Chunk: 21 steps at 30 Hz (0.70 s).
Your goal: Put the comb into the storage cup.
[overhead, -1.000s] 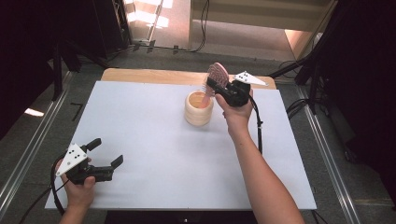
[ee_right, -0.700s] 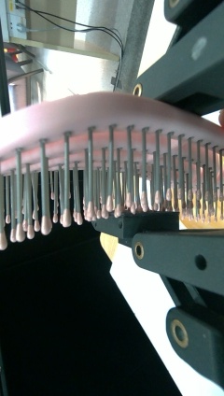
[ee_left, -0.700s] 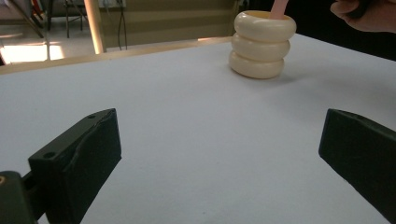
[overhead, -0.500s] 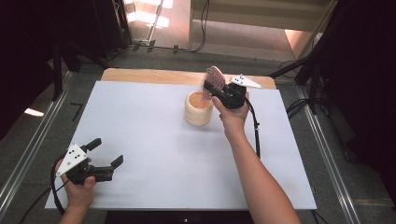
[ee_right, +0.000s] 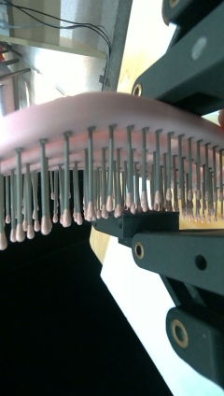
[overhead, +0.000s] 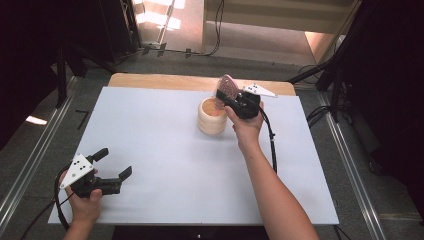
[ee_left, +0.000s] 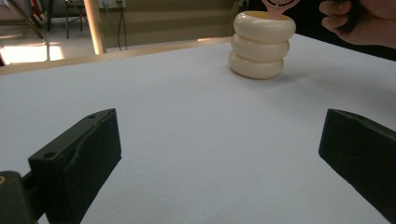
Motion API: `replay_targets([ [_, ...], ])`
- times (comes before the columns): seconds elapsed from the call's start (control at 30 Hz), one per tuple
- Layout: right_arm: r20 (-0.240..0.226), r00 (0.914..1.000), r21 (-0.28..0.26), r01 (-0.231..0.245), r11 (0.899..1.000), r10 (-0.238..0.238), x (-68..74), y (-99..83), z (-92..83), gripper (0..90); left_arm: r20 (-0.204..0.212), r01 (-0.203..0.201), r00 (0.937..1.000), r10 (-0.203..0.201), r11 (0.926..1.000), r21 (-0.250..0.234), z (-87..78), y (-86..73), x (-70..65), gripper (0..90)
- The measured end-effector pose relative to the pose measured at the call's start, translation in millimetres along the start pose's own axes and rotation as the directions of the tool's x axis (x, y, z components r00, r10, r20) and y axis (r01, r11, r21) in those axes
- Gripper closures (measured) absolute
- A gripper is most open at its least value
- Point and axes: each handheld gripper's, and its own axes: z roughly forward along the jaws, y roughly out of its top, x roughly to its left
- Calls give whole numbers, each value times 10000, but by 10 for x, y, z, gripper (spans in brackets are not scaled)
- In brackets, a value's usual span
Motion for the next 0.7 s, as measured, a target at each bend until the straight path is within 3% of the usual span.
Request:
replay_targets([
  [0.37,65,9975,-38,-707,9975,708,-95,-32,-41,611,29,-16,10000,16,10000,-2,0,0,-1,0],
  [0.47,72,9976,22,-695,9976,695,-124,-36,-66,591,44,-12,10000,12,10000,0,3,-1,-2,0],
  [0.7,143,9991,210,-402,9990,399,-128,-25,-137,390,23,-42,10000,42,10000,12,4,-1,-6,0],
])
